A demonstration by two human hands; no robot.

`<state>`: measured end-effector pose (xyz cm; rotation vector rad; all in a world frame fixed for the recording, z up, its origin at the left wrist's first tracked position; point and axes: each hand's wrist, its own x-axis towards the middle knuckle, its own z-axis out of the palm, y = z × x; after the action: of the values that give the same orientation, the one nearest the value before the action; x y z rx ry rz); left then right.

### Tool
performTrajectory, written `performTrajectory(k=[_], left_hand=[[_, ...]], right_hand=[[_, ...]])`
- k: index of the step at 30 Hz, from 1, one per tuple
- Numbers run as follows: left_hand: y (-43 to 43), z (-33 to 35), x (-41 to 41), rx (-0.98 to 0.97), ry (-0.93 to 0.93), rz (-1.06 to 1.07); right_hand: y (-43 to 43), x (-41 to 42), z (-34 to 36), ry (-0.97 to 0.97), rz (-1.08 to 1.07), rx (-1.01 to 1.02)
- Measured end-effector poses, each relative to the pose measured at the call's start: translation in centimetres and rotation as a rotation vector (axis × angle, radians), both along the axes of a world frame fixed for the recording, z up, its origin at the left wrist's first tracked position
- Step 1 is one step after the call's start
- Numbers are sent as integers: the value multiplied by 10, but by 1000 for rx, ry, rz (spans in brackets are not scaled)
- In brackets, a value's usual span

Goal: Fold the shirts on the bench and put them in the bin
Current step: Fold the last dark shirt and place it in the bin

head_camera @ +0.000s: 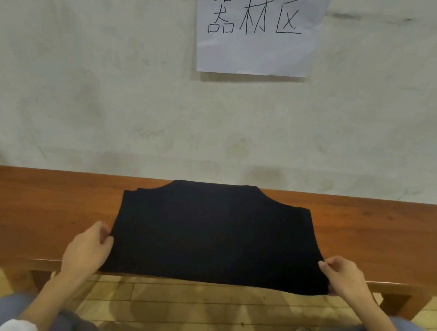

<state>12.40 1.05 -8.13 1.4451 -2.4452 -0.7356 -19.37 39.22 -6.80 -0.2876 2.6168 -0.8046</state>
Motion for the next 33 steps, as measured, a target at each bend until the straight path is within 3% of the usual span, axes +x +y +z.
performTrajectory(k=[8, 12, 16, 19, 22, 25, 27, 30, 33], left_hand=[[-48, -3, -51, -57, 28, -60], [-87, 0, -86, 107, 55, -13], [-96, 0, -89, 103, 77, 46], [-95, 1, -82, 31, 144, 117], [-95, -4, -91, -63, 57, 97], [-93, -4, -124, -283, -17, 15], [-87, 1, -155, -342, -141, -198], [-79, 5, -203, -101, -418, -524], [-79, 5, -237, 187, -500, -520]], right_hand=[[-47, -47, 2, 205, 16, 122], [-90, -82, 4, 178, 97, 105], [-101, -92, -7, 226, 61, 76], [-97, -94, -13, 313, 11, 11], [-98, -99, -19, 341, 74, 95], [-128, -109, -9, 410, 165, 99], [-159, -109, 4, 355, 315, 220], [-208, -113, 8, 66, 496, 459], [-247, -118, -1, -377, 446, 329]])
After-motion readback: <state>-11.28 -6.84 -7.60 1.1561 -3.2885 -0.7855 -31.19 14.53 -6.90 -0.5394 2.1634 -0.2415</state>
